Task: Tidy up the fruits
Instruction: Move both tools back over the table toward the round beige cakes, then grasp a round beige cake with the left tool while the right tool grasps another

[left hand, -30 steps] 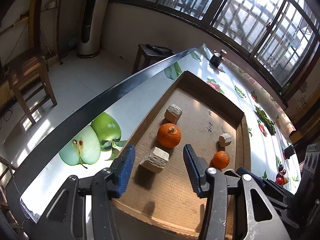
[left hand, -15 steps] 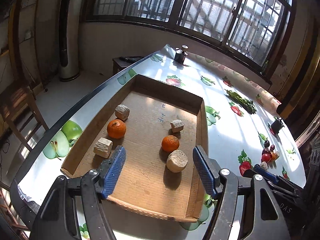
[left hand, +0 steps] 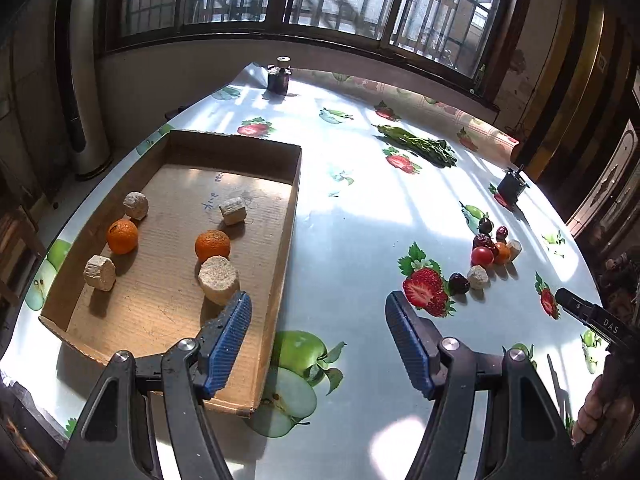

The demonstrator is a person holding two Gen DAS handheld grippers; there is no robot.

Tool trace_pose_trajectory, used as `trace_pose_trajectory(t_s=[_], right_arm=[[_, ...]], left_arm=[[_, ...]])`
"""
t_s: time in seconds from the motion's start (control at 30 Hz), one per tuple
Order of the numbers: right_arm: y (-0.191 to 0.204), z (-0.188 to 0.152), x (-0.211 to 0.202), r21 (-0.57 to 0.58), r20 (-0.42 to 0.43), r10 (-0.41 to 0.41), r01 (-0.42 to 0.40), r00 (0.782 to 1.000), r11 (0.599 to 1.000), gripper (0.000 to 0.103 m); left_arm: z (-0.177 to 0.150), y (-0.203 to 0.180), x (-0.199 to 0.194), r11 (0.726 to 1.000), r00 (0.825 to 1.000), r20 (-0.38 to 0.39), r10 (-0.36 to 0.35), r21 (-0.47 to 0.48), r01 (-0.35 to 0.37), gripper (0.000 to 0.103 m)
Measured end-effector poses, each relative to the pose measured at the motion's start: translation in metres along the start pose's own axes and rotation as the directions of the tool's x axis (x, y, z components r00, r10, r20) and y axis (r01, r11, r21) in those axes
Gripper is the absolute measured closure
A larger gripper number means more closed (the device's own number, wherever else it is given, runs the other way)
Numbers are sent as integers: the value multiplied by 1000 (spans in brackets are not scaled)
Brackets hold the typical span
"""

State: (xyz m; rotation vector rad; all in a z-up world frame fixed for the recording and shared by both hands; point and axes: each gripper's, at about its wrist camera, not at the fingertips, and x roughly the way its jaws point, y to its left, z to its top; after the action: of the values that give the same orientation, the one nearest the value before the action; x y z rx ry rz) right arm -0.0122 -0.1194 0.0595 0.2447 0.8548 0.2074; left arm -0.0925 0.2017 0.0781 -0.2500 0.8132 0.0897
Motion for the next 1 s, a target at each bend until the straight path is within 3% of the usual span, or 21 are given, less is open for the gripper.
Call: trace_pose_trajectory(t_s=[0.2,0.4,0.5,0.67,0.8,0.9,1.0], right_arm=[[-36,12,-2,63,17,-33,32,999,998,47],[-32,35,17,54,-11,-33,33,999,998,47],[-26,49,37,63,-22,-26,28,999,998,47],[-21,66,72,122,-35,13,-9,999,992,47],[-15,71,90,116,-31,32,-28,999,993,47],[-11,72,96,82,-10,2,-1,1000,997,47],[-14,72,102,76,3,-19,18,1000,997,47]], left_arm=[[-6,-30,13,997,999,-34,-29,67,31,34],[9,-70,28,981,993,-54,-103,157,111,34],[14,-103,49,960,985,-92,-144,228,161,34],[14,-149,82,901,969,-138,-207,359,244,34],[16,-168,105,875,959,-163,-234,394,280,35],[18,-176,118,861,951,-174,-254,407,304,35],[16,-176,130,841,928,-212,-307,396,369,39]])
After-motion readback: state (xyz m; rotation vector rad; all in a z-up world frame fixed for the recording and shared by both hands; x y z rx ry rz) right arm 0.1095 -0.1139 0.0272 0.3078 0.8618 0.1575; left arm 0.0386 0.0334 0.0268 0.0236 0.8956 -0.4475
